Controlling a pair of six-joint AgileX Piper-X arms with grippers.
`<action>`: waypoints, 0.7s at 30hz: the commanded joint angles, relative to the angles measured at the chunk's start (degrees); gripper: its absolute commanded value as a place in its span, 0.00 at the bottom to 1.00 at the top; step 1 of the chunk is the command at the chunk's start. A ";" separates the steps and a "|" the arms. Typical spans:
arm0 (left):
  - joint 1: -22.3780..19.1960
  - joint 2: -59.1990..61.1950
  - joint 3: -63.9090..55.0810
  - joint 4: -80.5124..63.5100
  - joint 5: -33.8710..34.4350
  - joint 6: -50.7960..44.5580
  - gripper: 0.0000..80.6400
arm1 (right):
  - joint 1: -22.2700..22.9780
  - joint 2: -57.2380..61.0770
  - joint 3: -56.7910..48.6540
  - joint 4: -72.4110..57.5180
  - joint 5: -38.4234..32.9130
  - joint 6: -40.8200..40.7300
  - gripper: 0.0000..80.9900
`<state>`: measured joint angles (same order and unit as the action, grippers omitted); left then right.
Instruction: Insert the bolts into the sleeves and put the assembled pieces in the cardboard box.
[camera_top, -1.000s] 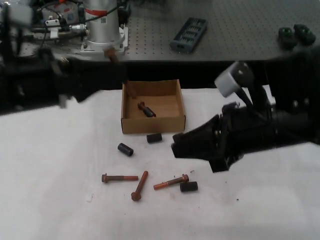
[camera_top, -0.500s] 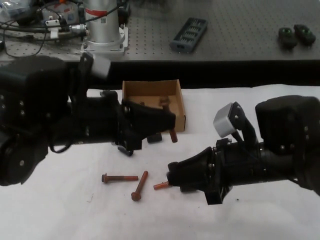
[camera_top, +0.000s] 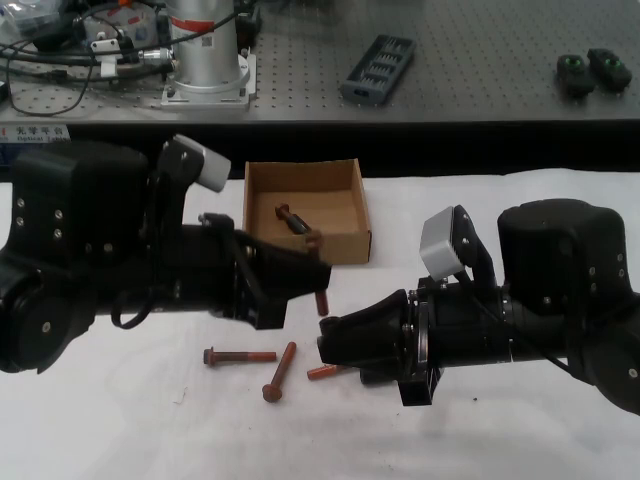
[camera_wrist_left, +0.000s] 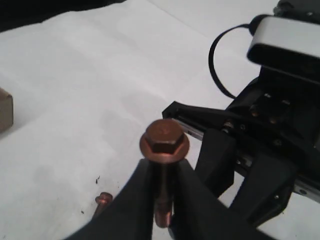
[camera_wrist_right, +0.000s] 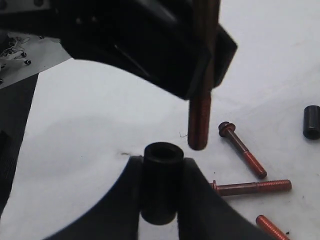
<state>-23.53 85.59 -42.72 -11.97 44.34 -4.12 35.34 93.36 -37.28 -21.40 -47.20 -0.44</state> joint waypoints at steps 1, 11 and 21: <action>0.18 -0.28 -0.34 3.31 -0.47 1.98 0.01 | -0.13 0.12 0.00 -2.17 -0.28 0.44 0.06; 0.18 -0.53 -0.34 3.02 -0.83 0.15 0.01 | -0.13 0.12 0.00 -2.00 0.06 0.44 0.06; 1.08 -6.07 0.99 2.90 -5.48 1.34 0.01 | -0.51 1.89 0.52 -3.54 -1.59 -1.79 0.06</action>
<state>-23.42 83.86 -42.57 -8.01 40.24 -4.15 35.21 95.32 -36.76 -23.22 -47.62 -2.09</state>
